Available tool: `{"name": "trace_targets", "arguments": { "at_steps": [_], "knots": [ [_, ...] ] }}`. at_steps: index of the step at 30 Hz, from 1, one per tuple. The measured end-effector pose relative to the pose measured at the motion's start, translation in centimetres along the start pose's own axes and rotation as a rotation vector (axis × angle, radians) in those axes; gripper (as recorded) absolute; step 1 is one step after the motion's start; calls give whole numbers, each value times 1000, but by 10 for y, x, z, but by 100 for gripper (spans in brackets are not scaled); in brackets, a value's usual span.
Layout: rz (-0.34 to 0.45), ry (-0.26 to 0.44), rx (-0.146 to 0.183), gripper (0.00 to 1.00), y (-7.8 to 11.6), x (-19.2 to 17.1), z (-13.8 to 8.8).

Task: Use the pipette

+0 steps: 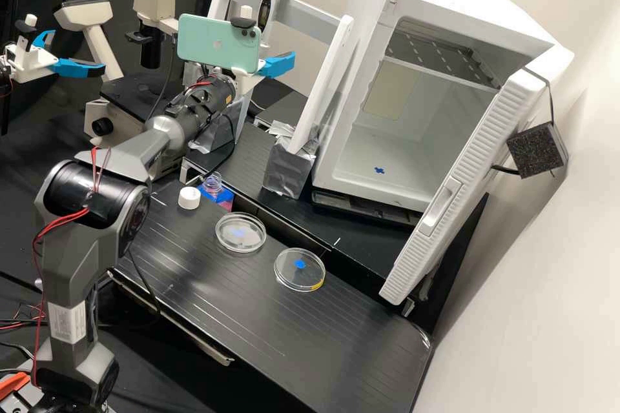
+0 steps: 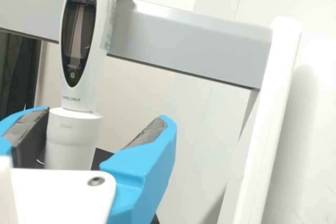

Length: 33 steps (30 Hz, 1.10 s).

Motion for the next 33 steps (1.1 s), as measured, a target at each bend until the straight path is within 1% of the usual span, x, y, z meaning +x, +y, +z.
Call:
{"name": "trace_targets", "arguments": {
  "at_steps": [5, 15, 21, 23, 27, 33],
  "knots": [
    [-18, -3, 0, 0, -2, 0, 0],
    [-20, -3, 0, 0, -2, 0, 0],
    [-28, 9, 3, 0, -5, -1, -4],
    [-29, 10, 1, 0, -5, -1, -5],
    [-29, 14, -14, 0, -5, -1, -6],
    [-29, 6, -6, 0, -5, -2, -6]
  ]
}}
